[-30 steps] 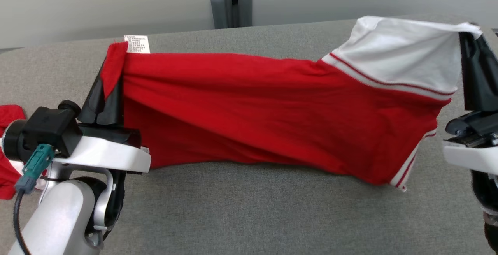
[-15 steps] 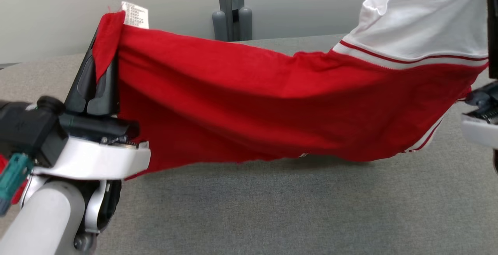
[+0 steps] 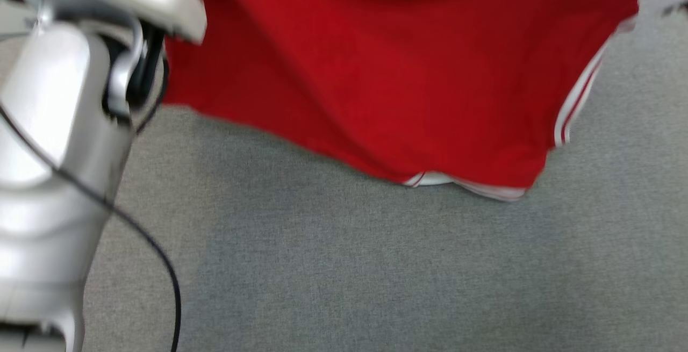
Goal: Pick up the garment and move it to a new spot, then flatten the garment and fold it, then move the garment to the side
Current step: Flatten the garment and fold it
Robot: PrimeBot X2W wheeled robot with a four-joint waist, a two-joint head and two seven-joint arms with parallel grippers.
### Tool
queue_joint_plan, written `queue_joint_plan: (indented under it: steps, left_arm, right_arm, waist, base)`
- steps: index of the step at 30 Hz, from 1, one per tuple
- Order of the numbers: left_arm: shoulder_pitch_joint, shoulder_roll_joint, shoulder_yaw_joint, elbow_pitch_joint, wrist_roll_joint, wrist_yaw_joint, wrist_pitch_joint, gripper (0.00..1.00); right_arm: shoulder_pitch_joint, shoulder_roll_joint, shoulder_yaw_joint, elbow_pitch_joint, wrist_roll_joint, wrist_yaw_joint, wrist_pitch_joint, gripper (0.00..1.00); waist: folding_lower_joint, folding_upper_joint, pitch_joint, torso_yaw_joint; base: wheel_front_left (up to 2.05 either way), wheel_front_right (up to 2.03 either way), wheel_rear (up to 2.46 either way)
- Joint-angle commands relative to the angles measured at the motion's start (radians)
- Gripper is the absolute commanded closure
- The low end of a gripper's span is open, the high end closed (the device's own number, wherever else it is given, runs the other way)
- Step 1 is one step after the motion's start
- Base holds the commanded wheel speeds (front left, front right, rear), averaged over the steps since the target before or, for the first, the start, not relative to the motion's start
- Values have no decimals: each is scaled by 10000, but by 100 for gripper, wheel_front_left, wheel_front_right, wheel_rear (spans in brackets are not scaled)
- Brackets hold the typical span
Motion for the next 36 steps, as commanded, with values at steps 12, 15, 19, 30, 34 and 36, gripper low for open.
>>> queue_joint_plan:
  steps: [12, 15, 19, 30, 34, 36]
  left_arm:
    - [-4593, -1004, 384, 6205, -364, -1050, -1540, 100]
    - [-5187, -1017, 331, 7126, -322, -1329, -1802, 100]
    - [-5548, -1304, 277, 7829, -405, -1733, -2217, 100]
    - [-1168, -1625, 1095, 4871, 471, -1654, -2612, 100]
    - [1359, -1866, 1614, 3013, 1070, -1360, -2614, 100]
    - [1947, -1931, 1676, 2631, 1222, -1354, -2615, 100]
  right_arm:
    - [-4906, 1008, 544, 5115, 817, -1, -1415, 100]
    - [-5578, 1372, 507, 5944, 868, 0, -1663, 100]
    - [-5917, 1646, 1039, 6277, 964, -1, -1777, 100]
    - [-1278, 473, 2630, 3149, 2894, 2, -1851, 100]
    - [1370, 118, 1995, 1550, 3205, 3, -1838, 100]
    - [2001, 113, 1775, 1196, 3221, 2, -1834, 100]
  waist:
    - [0, 0, 840, 98]
    - [0, 0, 924, 46]
    - [0, 0, 1268, -12]
    - [0, 0, 1801, 64]
    - [0, 0, 1728, 132]
    - [0, 0, 1685, 133]
  base:
    - [0, 0, 0]
    - [0, 0, 0]
    - [0, 0, 0]
    - [0, 0, 0]
    - [0, 0, 0]
    - [0, 0, 0]
